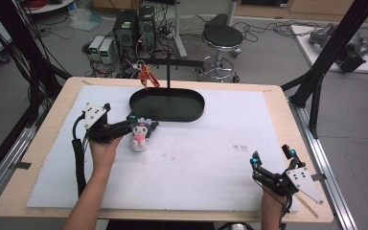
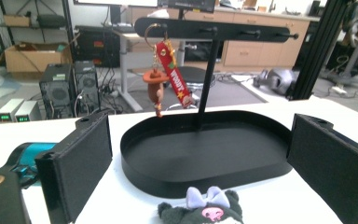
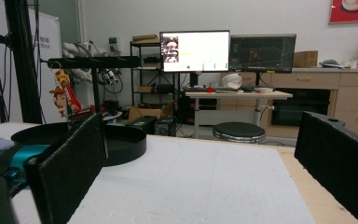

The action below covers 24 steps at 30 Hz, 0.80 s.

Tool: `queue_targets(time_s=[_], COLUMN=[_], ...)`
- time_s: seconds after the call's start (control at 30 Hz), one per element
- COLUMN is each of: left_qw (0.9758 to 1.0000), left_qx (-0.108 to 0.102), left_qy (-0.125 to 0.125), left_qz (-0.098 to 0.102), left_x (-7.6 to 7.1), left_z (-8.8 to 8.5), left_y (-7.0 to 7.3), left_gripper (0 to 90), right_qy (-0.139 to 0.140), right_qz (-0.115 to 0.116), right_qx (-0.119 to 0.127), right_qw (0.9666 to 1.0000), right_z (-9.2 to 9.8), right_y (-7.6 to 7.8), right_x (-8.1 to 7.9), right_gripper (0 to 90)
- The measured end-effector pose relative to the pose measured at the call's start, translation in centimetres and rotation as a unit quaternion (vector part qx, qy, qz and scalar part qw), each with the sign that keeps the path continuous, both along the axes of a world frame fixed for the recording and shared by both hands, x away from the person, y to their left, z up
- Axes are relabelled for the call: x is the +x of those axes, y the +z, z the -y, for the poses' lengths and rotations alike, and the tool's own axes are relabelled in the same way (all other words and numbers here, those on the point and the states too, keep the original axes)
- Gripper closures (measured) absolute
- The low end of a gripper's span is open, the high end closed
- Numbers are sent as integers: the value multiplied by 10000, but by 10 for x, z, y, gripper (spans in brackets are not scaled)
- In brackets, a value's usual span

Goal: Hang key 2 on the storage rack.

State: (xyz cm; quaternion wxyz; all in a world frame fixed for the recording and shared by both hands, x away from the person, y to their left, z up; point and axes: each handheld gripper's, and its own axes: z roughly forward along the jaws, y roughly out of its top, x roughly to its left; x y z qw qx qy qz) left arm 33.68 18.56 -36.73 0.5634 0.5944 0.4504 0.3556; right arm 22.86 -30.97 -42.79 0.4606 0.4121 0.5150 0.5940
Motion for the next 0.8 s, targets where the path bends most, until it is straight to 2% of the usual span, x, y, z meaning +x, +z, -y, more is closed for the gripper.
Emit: queue_targets(time_s=[0.23,0.27,0.43,0.67,0.8], left_qw=[9999,10000,9998,9987,9981], left_qx=[20,-12,71,184,239], left_qy=[-39,-29,-66,-112,-148], left_qz=[-117,-85,-161,-464,-556], left_x=[-3,-4,-6,-3,-3], left_z=[2,3,6,12,15], left_y=[-12,-13,-19,-26,-29], left_gripper=[71,71,71,71,71], right_qy=[1,3,12,5,2], right_qz=[-24,-24,-28,-7,-15], right_qx=[20,26,12,-19,-13], right_qw=[10000,10000,10000,10000,10000], right_z=[-1,-1,-2,-1,-1], right_y=[0,0,0,0,0], right_x=[0,0,0,0,0], right_gripper=[16,15,15,16,15])
